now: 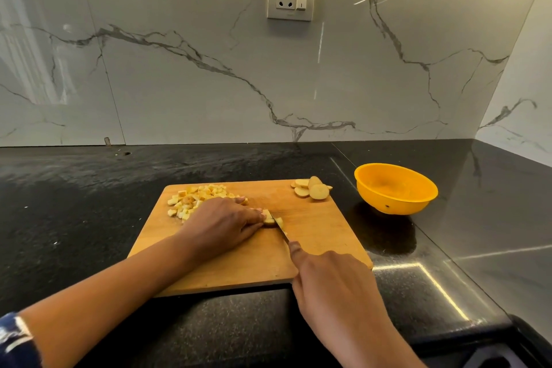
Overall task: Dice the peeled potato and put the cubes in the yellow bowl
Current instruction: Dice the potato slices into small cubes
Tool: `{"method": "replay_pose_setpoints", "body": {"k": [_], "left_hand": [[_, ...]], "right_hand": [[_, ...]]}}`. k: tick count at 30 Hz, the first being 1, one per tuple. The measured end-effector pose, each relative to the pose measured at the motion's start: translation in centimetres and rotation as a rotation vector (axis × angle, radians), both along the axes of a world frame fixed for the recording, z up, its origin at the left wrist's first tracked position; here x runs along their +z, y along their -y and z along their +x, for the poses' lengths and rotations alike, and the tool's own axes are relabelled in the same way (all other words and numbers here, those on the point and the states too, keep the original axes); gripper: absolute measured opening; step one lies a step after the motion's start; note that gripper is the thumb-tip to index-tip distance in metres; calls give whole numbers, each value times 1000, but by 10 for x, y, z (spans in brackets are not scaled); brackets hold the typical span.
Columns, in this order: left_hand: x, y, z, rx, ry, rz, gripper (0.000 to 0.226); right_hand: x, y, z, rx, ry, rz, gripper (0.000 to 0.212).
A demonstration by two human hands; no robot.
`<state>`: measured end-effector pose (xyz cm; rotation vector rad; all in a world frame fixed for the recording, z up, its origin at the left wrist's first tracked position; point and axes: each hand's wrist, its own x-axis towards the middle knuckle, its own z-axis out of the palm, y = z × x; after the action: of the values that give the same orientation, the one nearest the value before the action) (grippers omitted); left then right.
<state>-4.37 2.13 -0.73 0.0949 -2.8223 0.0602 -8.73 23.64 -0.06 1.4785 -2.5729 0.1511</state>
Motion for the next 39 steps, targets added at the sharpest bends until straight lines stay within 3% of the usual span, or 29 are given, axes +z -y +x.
{"method": "replay_pose_setpoints", "body": {"k": [5,10,14,20,30,39], "left_hand": [[2,0,7,-66,-24,53,34],[7,1,11,-67,156,-13,80],[6,11,16,-131,239,-76,70],[13,16,24,-146,345,-131,78],[10,21,25,-184,343,-88,76],[11,17,24,-199,329,-54,72]], "right_hand": [[1,1,-10,-39,31,-103,49],[0,18,-22,-62,96,-126,48],[6,21,-28,-63,155,-127,46],[4,19,-21,-58,119,-180,48],[1,24,-7,-38,41,-108,51],[7,50,-9,-27,5,86,51]]}}
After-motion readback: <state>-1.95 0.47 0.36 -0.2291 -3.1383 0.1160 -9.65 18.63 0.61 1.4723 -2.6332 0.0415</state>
